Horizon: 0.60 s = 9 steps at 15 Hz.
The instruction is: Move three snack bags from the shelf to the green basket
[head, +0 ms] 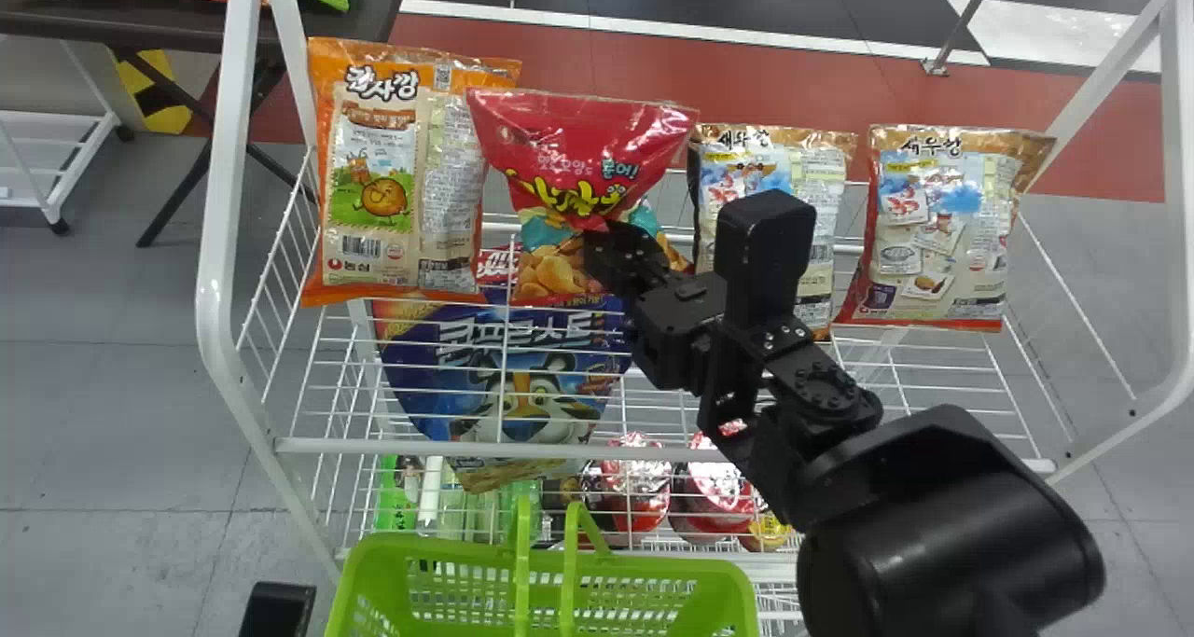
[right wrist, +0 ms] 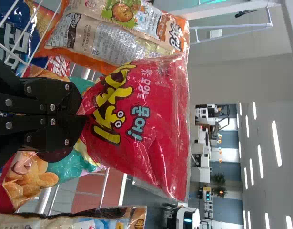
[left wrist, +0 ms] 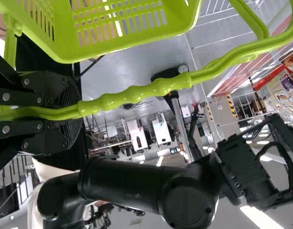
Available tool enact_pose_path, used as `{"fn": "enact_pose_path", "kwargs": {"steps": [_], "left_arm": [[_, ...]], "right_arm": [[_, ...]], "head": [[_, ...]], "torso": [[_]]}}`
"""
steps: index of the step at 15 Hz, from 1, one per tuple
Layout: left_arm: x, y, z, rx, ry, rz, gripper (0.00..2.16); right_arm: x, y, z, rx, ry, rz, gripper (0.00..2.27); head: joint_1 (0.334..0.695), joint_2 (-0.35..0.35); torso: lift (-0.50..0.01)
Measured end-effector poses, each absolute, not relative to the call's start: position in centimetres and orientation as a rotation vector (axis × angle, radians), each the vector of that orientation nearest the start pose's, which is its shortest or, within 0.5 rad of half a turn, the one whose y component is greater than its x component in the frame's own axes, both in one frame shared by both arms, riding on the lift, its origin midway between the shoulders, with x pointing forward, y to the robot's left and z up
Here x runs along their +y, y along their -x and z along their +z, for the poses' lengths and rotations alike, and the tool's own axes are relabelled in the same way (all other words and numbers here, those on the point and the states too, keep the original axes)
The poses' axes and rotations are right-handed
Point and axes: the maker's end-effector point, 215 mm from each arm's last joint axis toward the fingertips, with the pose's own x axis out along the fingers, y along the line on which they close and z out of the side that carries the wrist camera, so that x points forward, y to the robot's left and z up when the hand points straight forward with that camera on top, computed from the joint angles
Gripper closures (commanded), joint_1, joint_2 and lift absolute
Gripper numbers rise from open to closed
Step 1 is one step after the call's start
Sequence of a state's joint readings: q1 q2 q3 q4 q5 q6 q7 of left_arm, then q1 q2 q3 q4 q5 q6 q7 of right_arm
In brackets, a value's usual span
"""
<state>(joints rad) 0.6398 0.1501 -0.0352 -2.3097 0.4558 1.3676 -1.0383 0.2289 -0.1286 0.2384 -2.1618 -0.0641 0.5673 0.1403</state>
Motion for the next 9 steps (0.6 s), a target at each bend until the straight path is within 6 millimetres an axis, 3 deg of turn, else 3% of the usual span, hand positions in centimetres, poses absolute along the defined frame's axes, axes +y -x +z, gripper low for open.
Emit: {"fn": "enact_pose_path", "kwargs": {"steps": [4,7,9], "left_arm": [[-0.3,-13.0,-39.2,1.085,0.873,-1.242,1.95],[-0.3,-13.2,-39.1,1.08,0.872,-1.244,1.95],[-0.2,-13.4,-39.0,1.075,0.872,-1.241,1.95]], "right_arm": [[-8.8,-44.9,-28.5,0.199,0.003,0.421,2.25],[-10.1,-41.7,-27.1,0.236,-0.003,0.45,2.25],[-11.4,-39.4,-27.4,0.303,-0.009,0.457,2.25]], "head": [[0.695,-0.179],[0.695,-0.225],[0.695,-0.253]], "torso": [[-0.048],[-0.048],[-0.048]]}}
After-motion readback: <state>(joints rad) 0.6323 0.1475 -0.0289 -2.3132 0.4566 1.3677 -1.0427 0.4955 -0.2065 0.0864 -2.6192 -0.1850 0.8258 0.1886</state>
